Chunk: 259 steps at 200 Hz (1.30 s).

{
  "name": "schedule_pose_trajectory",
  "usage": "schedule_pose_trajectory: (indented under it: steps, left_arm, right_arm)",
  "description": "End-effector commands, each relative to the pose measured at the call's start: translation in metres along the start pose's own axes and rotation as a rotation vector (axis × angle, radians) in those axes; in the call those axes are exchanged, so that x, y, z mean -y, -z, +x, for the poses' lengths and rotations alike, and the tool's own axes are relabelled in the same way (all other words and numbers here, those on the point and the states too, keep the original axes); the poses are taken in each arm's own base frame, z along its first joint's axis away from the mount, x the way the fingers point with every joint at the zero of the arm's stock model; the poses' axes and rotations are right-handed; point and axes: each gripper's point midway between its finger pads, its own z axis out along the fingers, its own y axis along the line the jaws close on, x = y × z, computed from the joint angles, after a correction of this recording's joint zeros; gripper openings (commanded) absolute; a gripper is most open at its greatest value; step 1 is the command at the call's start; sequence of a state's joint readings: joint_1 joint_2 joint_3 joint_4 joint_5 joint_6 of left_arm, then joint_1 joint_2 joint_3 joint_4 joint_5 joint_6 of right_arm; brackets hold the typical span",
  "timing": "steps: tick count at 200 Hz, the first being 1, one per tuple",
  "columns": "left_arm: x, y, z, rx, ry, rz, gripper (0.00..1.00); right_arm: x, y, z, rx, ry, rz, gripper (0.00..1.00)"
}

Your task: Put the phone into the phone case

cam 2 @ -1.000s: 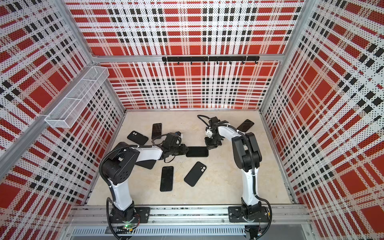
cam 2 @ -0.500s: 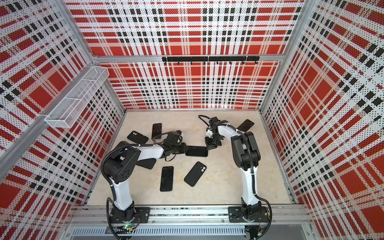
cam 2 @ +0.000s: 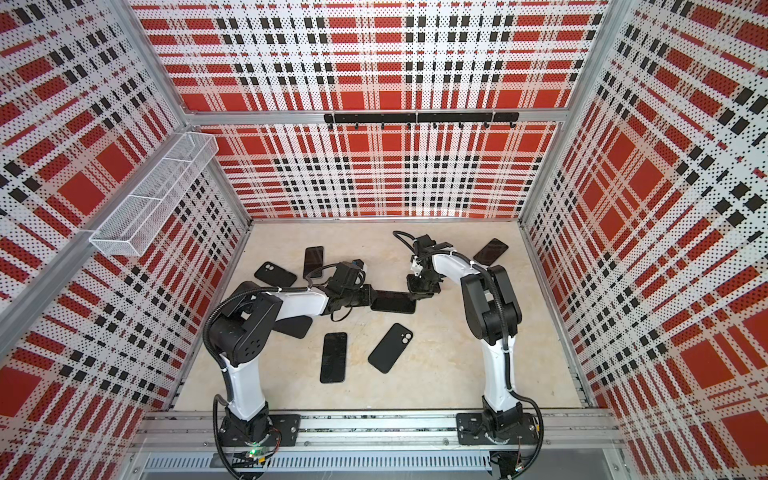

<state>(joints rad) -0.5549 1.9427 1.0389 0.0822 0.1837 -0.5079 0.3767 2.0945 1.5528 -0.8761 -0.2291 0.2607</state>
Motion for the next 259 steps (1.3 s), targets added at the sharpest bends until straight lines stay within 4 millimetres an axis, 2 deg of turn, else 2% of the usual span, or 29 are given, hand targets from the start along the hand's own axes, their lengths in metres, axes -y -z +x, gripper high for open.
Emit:
schedule_pose_trajectory:
  steps: [1,21,79,113,138,154,174,193,222,241,259]
  left_arm:
    - [-0.008,-0.008,0.023,-0.072,-0.020,-0.014,0.23]
    - [-0.010,-0.009,0.023,-0.076,-0.020,-0.010,0.23]
    - [-0.009,-0.013,0.022,-0.079,-0.018,-0.005,0.22]
    - [-0.006,-0.016,0.021,-0.082,-0.020,0.001,0.22]
    - [-0.003,-0.018,0.020,-0.079,-0.026,0.006,0.22]
    - [-0.003,-0.018,0.021,-0.081,-0.032,0.003,0.22]
    - [-0.007,-0.012,0.019,-0.066,-0.001,0.016,0.22]
    - [-0.002,0.000,0.006,-0.028,-0.008,0.025,0.24]
    - [0.001,0.024,-0.020,0.046,-0.021,0.001,0.44]
    - [0.000,0.041,-0.033,0.086,-0.026,-0.017,0.54]
    - [-0.009,0.056,-0.037,0.102,-0.023,-0.049,0.58]
  right_arm:
    - [0.022,0.010,0.008,-0.025,0.012,0.096,0.38]
    - [0.022,0.003,0.007,-0.051,0.031,0.078,0.40]
    - [-0.006,-0.018,-0.003,-0.055,0.074,-0.052,0.34]
    - [-0.001,-0.028,-0.004,-0.083,0.103,-0.013,0.27]
    - [-0.003,-0.027,0.000,-0.093,0.129,0.006,0.21]
    - [-0.006,-0.024,0.002,-0.100,0.153,0.036,0.11]
    - [-0.015,-0.011,0.002,-0.078,0.176,0.039,0.11]
    - [-0.018,0.014,-0.006,-0.020,0.198,0.051,0.15]
    - [-0.022,0.056,-0.011,0.041,0.283,0.104,0.32]
    - [-0.028,0.073,-0.010,0.075,0.406,0.120,0.39]
    - [-0.035,0.078,-0.005,0.073,0.555,0.086,0.72]
